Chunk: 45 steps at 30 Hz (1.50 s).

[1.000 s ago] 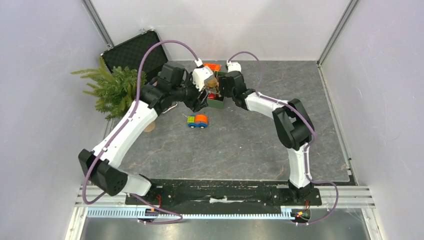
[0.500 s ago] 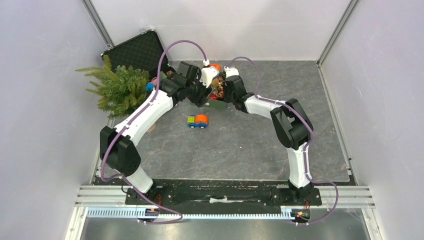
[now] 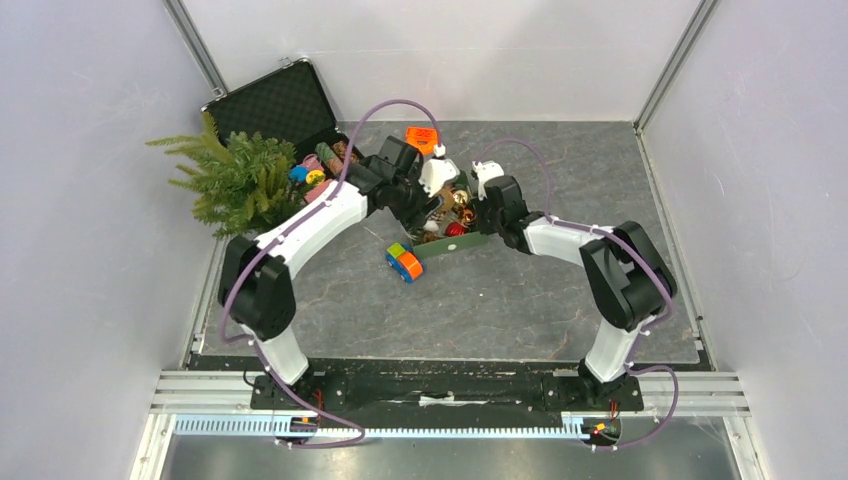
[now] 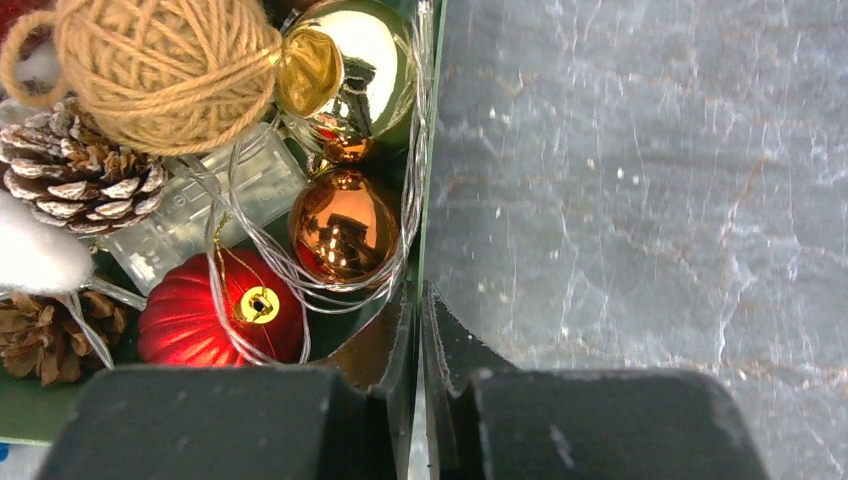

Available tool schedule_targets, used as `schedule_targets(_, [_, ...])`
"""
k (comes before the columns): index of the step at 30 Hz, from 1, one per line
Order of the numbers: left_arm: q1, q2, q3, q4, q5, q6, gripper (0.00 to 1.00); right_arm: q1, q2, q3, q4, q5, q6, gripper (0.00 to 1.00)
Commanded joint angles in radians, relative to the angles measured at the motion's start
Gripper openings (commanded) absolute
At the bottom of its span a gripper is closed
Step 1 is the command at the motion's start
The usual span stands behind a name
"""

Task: Decorate the small christmas tree

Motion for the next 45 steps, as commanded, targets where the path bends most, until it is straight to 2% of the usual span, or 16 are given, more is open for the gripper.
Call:
schedule_targets(1, [-0.017, 0.082, 0.008, -0.016, -0.024, 0.101, 0.65, 0.004, -0.105, -0.1, 0.06, -0.073, -0.022, 0.07])
schedule_targets(6, [-0.015, 0.128, 0.045, -0.012, -0.052, 0.134, 0.65, 0.005, -0.143, -0.135, 0.076, -0.11, -0.031, 0.07])
schedule_targets(11, [-0.016, 0.132, 0.033, -0.114, 0.079, 0.161, 0.65, 0.003, -0.158, -0.142, 0.074, -0.091, -0.023, 0.07])
schedule_targets(17, [-0.016, 0.136, -0.002, -0.155, 0.082, 0.2, 0.67, 0.004, -0.163, -0.145, 0.08, -0.102, -0.006, 0.08])
schedule_targets(25, [-0.015, 0.142, 0.026, -0.186, 0.038, 0.212, 0.33, 0.004, -0.192, -0.175, 0.12, -0.089, 0.017, 0.08])
schedule_targets(30, [-0.015, 0.146, 0.02, -0.202, 0.032, 0.239, 0.32, 0.004, -0.204, -0.188, 0.142, -0.089, 0.023, 0.08])
schedule_targets(32, [-0.015, 0.148, 0.022, -0.204, 0.034, 0.234, 0.28, 0.004, -0.204, -0.189, 0.143, -0.094, 0.025, 0.08])
schedule_targets(33, [-0.015, 0.148, 0.024, -0.203, 0.037, 0.231, 0.24, 0.004, -0.205, -0.191, 0.146, -0.096, 0.027, 0.08])
schedule_targets(35, [-0.015, 0.146, 0.034, -0.197, 0.041, 0.215, 0.07, 0.003, -0.206, -0.194, 0.151, -0.1, 0.031, 0.09])
schedule_targets(36, [-0.015, 0.147, 0.04, -0.197, 0.042, 0.209, 0.03, 0.004, -0.204, -0.194, 0.151, -0.103, 0.032, 0.1])
schedule_targets(39, [-0.015, 0.124, 0.066, -0.204, 0.043, 0.179, 0.02, 0.004, -0.21, -0.191, 0.143, -0.116, 0.031, 0.15])
schedule_targets(45, [-0.015, -0.022, 0.169, -0.189, 0.063, 0.083, 0.02, 0.004, -0.287, -0.178, 0.103, -0.126, -0.027, 0.42])
